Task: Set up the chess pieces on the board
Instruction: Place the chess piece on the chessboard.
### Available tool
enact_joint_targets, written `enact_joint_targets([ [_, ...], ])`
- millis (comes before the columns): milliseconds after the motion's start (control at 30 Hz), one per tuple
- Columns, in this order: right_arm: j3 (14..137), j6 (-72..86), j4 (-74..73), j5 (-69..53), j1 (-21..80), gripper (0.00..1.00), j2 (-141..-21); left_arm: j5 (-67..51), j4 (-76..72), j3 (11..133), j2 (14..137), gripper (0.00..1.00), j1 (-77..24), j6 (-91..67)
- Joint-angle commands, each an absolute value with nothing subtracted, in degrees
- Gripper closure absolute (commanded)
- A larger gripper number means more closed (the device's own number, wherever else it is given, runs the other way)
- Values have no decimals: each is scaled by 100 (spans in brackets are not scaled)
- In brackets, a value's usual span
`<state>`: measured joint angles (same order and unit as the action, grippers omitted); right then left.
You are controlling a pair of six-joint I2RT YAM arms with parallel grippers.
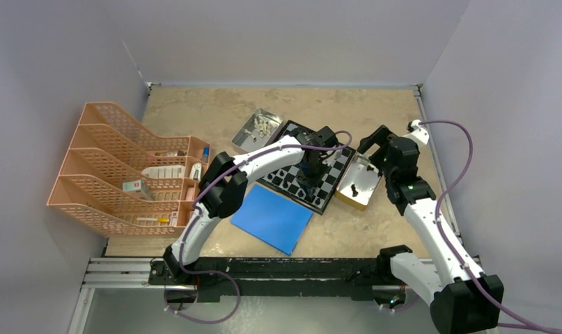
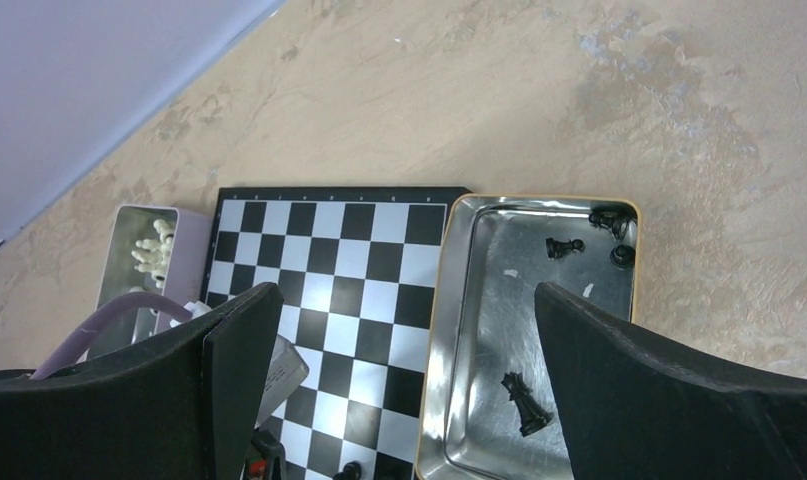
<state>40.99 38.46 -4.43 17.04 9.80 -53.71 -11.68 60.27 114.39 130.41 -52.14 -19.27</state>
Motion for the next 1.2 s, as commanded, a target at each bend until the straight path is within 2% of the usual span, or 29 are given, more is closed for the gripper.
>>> enact_joint_targets([
  [0, 4179, 3753, -349, 1802, 980, 1, -5186, -1113, 6122, 11760, 13063, 99, -5194, -1843],
  [633, 4150, 3735, -357, 1907, 1132, 1, -4942, -1065, 6178, 11880, 13274, 94, -5199, -1890],
  [967, 4132, 3740, -342, 1958, 1198, 1, -4935, -972, 6326, 11952, 13310, 82, -5194, -1914],
  [1167, 4123, 3746, -335, 1978, 1200, 1, -4930, -983, 6326, 11988, 13296, 78, -5194, -1916],
])
